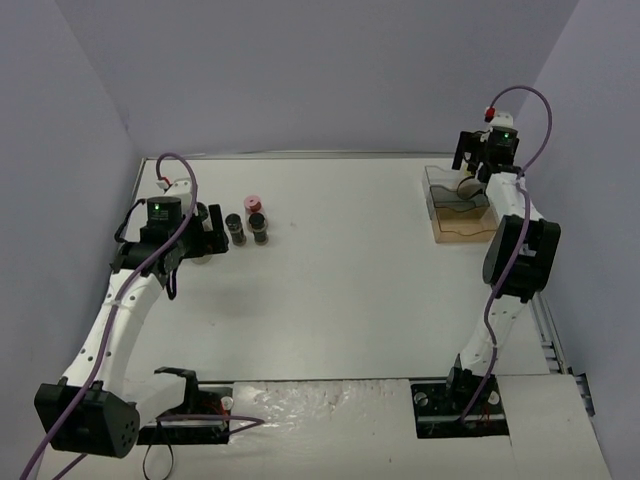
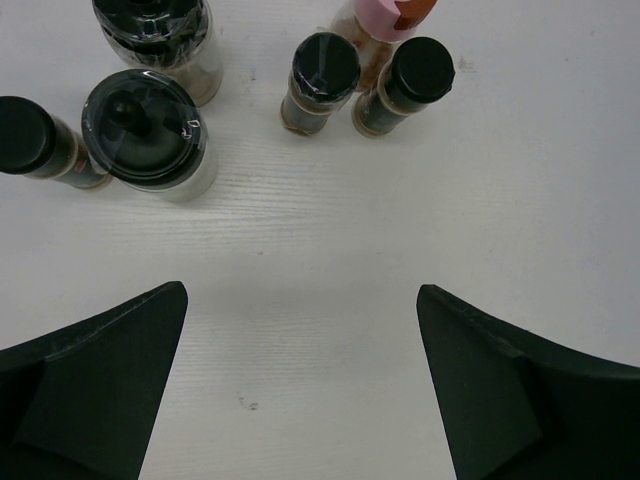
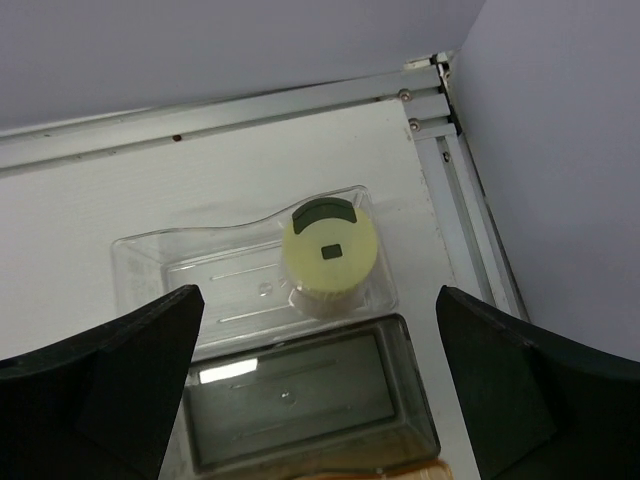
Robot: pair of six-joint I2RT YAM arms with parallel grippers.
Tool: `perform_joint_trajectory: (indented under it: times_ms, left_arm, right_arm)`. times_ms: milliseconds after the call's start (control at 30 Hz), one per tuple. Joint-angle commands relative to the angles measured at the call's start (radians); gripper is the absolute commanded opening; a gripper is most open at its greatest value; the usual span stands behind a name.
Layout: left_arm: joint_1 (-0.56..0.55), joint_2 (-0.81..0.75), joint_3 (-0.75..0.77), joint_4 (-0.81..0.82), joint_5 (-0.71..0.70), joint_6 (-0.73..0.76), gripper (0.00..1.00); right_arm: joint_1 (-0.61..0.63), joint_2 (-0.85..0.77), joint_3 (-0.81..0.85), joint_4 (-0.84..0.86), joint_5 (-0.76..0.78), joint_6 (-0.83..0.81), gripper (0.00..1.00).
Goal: Organize the condiment bottles
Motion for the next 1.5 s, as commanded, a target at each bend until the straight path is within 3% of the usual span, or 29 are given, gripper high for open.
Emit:
perform_joint_trajectory:
  times_ms: [0,100,267,633,833,1100,1267,1367,1467]
  left_arm:
    - [-0.004,0.019,0.017,0.088,0.072,-0.048,0.97]
    - [-0.042,0.035,0.035,0.099,0.069,-0.084,0.97]
    - [-0.148,0.102,0.135,0.094,-0.061,-0.120,0.97]
    - [-0.207,0.474,0.458,0.088,-0.186,-0.132,0.97]
    - [-0.209,0.691,0.641,0.059,-0.241,-0.122,0.97]
    - [-0.212,0.842,0.747,0.019,-0.308,-0.121,0.95]
    - [-0.212,0.878,0.758,0.004,-0.310,-0.118,0.86]
    - [-0.214,0.892,0.762,0.010,-0.305,-0.115,0.77]
    - [-0.217,0.911,0.778,0.011,-0.300,-0.110,0.61]
  right_arm:
    - [0.059,-0.318,-0.073,0.045,0.032,0.083,1.00]
    - [0.104,-0.451,-0.210,0.045,0.019,0.148,1.00]
    - [0.219,-0.689,-0.414,0.056,-0.049,0.210,1.00]
    - [0.320,-1.109,-0.826,0.133,-0.108,0.342,1.00]
    - [0.322,-1.165,-0.890,0.130,-0.163,0.352,1.00]
    - [0.329,-1.162,-0.904,0.136,-0.212,0.351,1.00]
    - [0.331,-1.173,-0.913,0.130,-0.205,0.344,1.00]
    - [0.332,-1.190,-0.923,0.128,-0.197,0.339,1.00]
    - [0.332,-1.197,-0.930,0.128,-0.191,0.336,1.00]
